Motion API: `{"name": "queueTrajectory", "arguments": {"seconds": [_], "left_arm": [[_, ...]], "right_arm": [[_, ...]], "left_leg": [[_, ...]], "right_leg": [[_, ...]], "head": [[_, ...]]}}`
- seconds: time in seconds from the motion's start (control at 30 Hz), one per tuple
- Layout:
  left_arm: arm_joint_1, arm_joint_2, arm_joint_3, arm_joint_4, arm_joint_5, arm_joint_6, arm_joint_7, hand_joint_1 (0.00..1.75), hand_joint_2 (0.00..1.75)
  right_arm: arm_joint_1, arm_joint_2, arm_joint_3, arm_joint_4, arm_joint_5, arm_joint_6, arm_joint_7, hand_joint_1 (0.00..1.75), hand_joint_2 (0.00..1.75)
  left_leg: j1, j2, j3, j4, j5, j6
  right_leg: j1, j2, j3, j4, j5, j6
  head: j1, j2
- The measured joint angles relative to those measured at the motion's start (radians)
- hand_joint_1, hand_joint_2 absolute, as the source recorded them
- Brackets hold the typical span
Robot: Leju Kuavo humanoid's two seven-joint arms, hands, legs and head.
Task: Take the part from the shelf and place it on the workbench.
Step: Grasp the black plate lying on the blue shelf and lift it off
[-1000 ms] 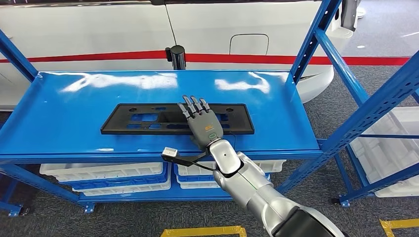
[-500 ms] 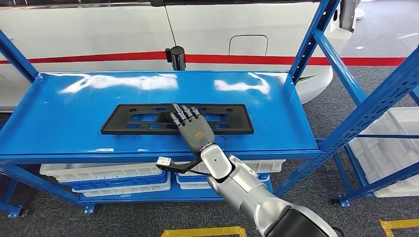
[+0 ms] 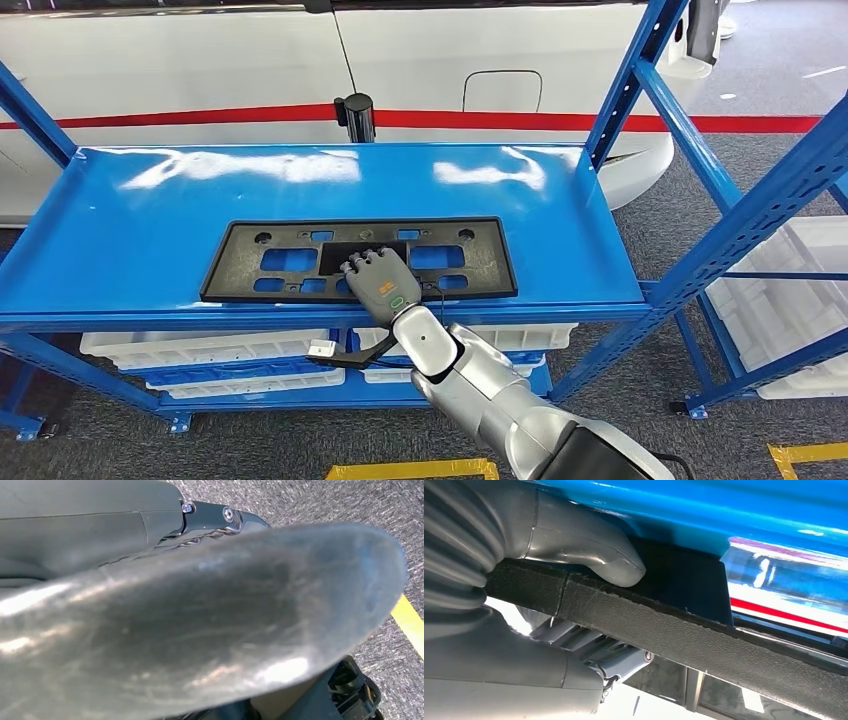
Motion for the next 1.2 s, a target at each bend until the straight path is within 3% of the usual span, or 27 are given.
{"name": "queueTrajectory", "arguments": {"seconds": [0.53, 0.73, 0.97, 1.07, 1.2], "left_arm": [[0.000, -0.002, 0.004, 0.000, -0.001, 0.000, -0.002, 0.00, 0.00], [0.000, -0.002, 0.004, 0.000, -0.001, 0.000, -0.002, 0.00, 0.00], [0.000, -0.002, 0.015, 0.000, -0.012, 0.000, -0.006, 0.00, 0.00], [0.001, -0.002, 0.024, 0.000, -0.013, 0.003, -0.011, 0.00, 0.00], [0.010, -0.004, 0.046, 0.000, -0.008, 0.018, -0.025, 0.00, 0.00]], "right_arm": [[-0.003, 0.001, 0.004, 0.004, 0.000, 0.002, 0.000, 1.70, 1.75], [-0.003, 0.001, 0.004, 0.005, 0.000, 0.002, 0.001, 1.57, 1.75], [-0.002, 0.000, 0.000, 0.004, -0.008, -0.046, -0.001, 1.75, 1.75], [0.017, -0.007, -0.028, -0.031, -0.091, -0.122, -0.071, 1.75, 1.75], [0.103, -0.029, -0.119, -0.272, -0.370, -0.188, -0.318, 1.75, 1.75]], "left_leg": [[0.000, 0.000, 0.000, 0.000, 0.000, 0.000], [0.000, 0.000, 0.000, 0.000, 0.000, 0.000], [0.000, 0.000, 0.000, 0.000, 0.000, 0.000], [0.000, 0.000, -0.001, 0.000, 0.000, 0.000], [0.000, -0.001, -0.003, 0.000, 0.000, 0.000]], "right_leg": [[0.000, 0.000, 0.000, 0.000, 0.000, 0.000], [0.000, 0.000, 0.000, 0.000, 0.000, 0.000], [0.000, 0.000, 0.000, 0.000, 0.000, 0.000], [0.000, 0.000, 0.000, 0.000, 0.000, 0.000], [0.000, 0.000, -0.001, 0.000, 0.000, 0.000]], "head": [[0.000, 0.000], [0.000, 0.000], [0.000, 0.000], [0.000, 0.000], [0.000, 0.000]]}}
